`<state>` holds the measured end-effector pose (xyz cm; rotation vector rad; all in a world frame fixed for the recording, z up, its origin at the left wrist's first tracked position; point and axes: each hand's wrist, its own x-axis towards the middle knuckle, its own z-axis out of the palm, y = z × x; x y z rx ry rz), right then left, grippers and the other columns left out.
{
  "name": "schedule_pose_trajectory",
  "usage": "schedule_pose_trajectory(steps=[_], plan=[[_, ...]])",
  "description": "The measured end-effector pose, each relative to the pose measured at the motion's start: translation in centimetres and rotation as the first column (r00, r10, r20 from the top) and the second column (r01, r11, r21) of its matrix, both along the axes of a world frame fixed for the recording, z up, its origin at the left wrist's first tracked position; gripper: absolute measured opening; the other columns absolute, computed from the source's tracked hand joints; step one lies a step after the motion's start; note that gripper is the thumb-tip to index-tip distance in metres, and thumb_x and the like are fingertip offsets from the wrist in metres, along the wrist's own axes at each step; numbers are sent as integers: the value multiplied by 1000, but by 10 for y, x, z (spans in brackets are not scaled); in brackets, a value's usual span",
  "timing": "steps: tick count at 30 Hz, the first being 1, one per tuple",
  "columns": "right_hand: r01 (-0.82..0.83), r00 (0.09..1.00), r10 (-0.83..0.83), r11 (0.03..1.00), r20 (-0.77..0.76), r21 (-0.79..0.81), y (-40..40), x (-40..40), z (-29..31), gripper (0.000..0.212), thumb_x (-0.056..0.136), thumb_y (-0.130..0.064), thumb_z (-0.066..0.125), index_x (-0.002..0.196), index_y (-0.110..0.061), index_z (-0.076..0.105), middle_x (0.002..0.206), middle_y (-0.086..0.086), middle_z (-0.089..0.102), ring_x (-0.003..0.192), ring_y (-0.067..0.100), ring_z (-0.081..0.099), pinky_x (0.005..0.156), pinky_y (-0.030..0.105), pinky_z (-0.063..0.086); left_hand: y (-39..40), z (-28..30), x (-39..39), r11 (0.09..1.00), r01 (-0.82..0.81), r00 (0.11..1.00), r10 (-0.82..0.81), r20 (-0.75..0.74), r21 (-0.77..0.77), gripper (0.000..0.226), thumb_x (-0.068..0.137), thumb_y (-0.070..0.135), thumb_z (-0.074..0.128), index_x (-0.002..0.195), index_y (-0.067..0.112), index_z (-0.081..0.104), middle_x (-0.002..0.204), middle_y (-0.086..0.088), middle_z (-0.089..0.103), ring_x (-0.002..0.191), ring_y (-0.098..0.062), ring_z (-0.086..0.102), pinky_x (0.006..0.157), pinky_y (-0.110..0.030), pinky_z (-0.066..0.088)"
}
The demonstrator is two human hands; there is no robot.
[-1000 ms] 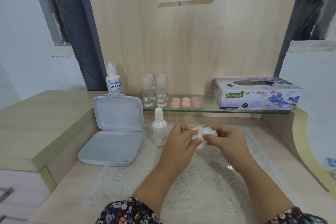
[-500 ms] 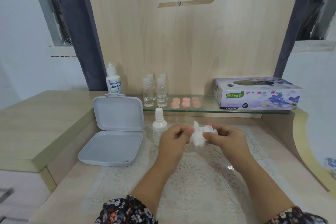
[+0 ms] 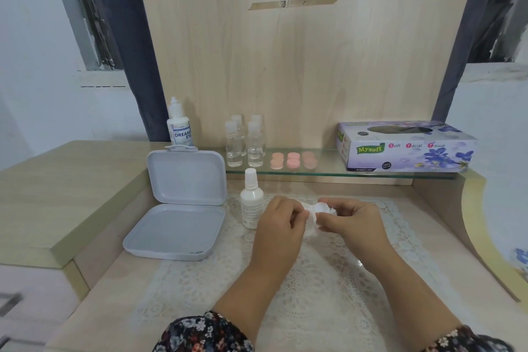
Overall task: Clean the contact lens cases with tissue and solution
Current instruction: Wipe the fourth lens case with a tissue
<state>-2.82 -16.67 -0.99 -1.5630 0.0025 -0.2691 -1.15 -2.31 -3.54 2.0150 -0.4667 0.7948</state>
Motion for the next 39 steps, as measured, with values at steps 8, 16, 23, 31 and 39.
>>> schedule_pose_trajectory(steps=[8,16,23,31,39], plan=[[-22,998,27,995,49,-97,10,-6,3,22,73,-1,80,84,-19,75,76,-3,75,67,10,71,62,16,54,-6,6,-5,968,-40,959,-32,-282,-248,9,84,16,65,79,18,58,86,5,55,73,-6,51,66,-15,43],[-75,994,86,987,72,-141,8,-9,3,20,73,0,79,87,-15,76,81,-1,76,75,14,72,69,25,59,-2,11,-2,892,-38,885,-179,-429,-450,17,79,10,68,86,20,55,76,-1,56,67,-7,54,58,-17,46],[-130,985,149,973,87,-193,11,-13,2,24,74,4,77,88,-17,75,80,-4,76,71,9,71,63,17,54,-1,12,2,867,-55,839,-229,-494,-496,20,82,9,62,66,13,51,64,-1,52,62,-15,49,53,-28,40],[-73,992,85,990,95,-123,9,-6,0,28,72,5,78,86,-18,74,82,-6,76,77,9,72,67,18,56,3,15,5,782,-120,770,-316,-555,-612,17,92,11,54,75,8,53,65,-7,58,44,-13,50,41,-22,41],[-45,995,46,999,93,-8,0,-3,2,29,72,8,77,94,-9,73,81,2,76,75,15,73,64,19,57,5,14,2,851,37,865,-290,-410,-524,9,88,11,67,83,19,66,86,-7,70,70,-9,62,51,-19,47]])
